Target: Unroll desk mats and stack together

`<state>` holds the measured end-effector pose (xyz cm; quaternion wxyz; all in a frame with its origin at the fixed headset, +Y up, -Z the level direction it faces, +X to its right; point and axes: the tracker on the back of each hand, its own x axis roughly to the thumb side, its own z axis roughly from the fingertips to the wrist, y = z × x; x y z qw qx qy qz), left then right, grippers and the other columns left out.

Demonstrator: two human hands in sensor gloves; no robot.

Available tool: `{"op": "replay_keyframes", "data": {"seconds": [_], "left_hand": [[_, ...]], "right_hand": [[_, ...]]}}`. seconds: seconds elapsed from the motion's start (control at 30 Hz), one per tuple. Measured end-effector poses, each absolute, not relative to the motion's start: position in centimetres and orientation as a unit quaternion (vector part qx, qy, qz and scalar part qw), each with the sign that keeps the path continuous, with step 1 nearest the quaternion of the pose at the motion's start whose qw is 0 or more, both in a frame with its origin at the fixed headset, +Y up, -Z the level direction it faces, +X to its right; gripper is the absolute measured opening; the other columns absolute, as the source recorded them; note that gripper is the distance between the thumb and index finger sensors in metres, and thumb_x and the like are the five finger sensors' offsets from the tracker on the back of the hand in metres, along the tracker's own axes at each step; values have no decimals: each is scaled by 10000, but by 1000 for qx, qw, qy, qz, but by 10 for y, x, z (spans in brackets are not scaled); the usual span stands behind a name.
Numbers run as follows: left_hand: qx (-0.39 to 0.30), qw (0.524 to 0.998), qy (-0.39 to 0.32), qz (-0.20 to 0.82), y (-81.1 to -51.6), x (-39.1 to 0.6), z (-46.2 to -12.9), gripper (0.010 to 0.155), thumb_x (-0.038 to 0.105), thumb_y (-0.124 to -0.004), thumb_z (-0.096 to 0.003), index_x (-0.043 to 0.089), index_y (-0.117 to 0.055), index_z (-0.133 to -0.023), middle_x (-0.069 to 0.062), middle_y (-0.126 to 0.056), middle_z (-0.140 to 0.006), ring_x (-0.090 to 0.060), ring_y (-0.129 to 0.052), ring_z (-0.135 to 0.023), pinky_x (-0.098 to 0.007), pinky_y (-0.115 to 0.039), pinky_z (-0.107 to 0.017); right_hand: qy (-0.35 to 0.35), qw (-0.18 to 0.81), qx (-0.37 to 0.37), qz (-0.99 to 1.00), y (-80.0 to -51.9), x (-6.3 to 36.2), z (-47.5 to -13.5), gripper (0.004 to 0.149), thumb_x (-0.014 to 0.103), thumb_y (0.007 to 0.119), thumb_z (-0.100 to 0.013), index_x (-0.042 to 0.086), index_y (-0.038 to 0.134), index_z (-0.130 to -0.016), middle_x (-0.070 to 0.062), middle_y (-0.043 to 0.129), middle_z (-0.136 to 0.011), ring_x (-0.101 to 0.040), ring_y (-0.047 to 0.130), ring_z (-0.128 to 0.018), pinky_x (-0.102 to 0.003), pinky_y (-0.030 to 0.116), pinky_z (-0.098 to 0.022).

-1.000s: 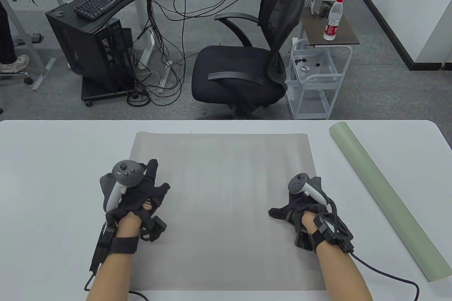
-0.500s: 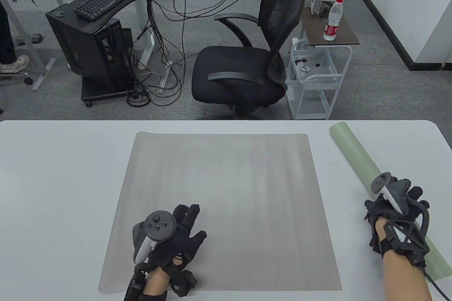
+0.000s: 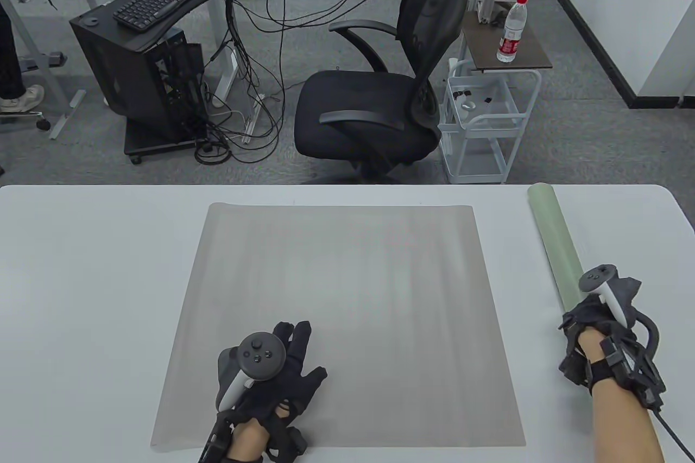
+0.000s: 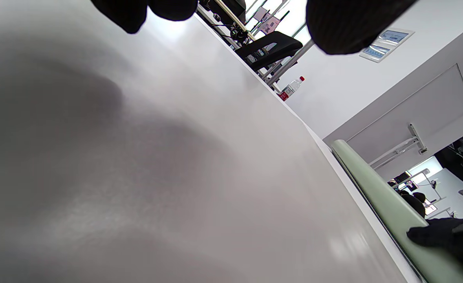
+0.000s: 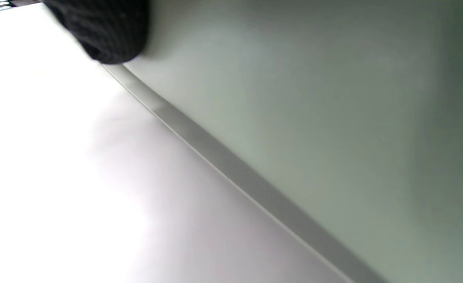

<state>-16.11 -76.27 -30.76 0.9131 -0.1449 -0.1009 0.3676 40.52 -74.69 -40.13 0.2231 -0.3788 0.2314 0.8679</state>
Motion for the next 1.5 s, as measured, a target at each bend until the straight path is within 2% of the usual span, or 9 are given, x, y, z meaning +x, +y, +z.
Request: {"op": "replay_keyframes", "data": {"seconds": [0.03,0.13,0.33,0.73,0.93,1.0,1.1,1.33,1.5], "left_hand": [[-146,913,-102,368,-763,-161,-308,808,466,-740,-427,266,-220,-1013,-202,-48,-1075,-457,-450,-998,-573,-522,-702],[-146,911,-105,371,-763,-161,-308,806,465,-739,-429,262,-220,-1012,-201,-58,-1079,-457,-460,-993,-563,-517,-707],[-144,896,-145,394,-753,-157,-306,789,469,-724,-446,243,-223,-1013,-166,-206,-1115,-437,-453,-1006,-541,-515,-721],[-194,724,-337,570,-663,-68,-289,824,500,-702,-473,217,-147,-1014,-194,-171,-1131,-463,-404,-1045,-532,-504,-745],[-277,645,-350,620,-687,-32,-310,849,538,-662,-499,229,-56,-1008,-209,43,-1085,-498,-136,-1004,-588,-320,-746],[-278,652,-324,627,-691,-36,-316,860,542,-658,-505,231,-32,-1005,-211,108,-1060,-526,-14,-966,-610,-250,-727],[-242,706,-278,605,-704,-46,-325,861,553,-671,-477,214,-86,-1010,-227,10,-1083,-528,-115,-982,-629,-330,-707],[-309,693,-220,613,-747,-44,-333,977,597,-690,-463,202,61,-945,-241,46,-1067,-556,-156,-990,-634,-327,-711],[-337,617,-259,662,-754,-43,-336,1150,681,-758,-401,210,178,-874,-202,34,-1098,-547,-199,-1042,-695,-340,-718]], "right_hand": [[257,333,-355,835,-746,402,-401,775,421,707,-532,155,176,-1030,-134,564,-1030,-379,773,-812,-516,672,-642],[270,457,-296,795,-744,385,-400,770,407,687,-551,155,139,-1030,-136,507,-1043,-382,737,-826,-517,659,-647],[241,523,-176,798,-728,321,-390,767,420,659,-554,155,119,-1030,-118,503,-1046,-364,746,-826,-508,666,-646],[196,577,11,793,-716,182,-351,769,442,639,-547,155,115,-1032,-100,504,-1052,-345,759,-829,-493,682,-645],[214,590,38,777,-724,166,-335,730,396,588,-559,141,93,-1030,-118,475,-1061,-365,736,-839,-510,665,-652],[208,583,40,784,-726,171,-335,743,391,602,-556,140,85,-1028,-121,464,-1064,-369,727,-842,-513,659,-655],[200,603,42,771,-726,173,-331,747,383,606,-566,139,68,-1024,-123,442,-1071,-370,714,-852,-512,651,-664],[124,584,74,799,-715,155,-318,757,387,628,-561,148,78,-1024,-113,444,-1072,-380,700,-857,-517,639,-668],[128,568,162,797,-703,142,-310,742,415,612,-557,215,96,-1052,-129,371,-1115,-426,587,-919,-538,576,-702]]}}
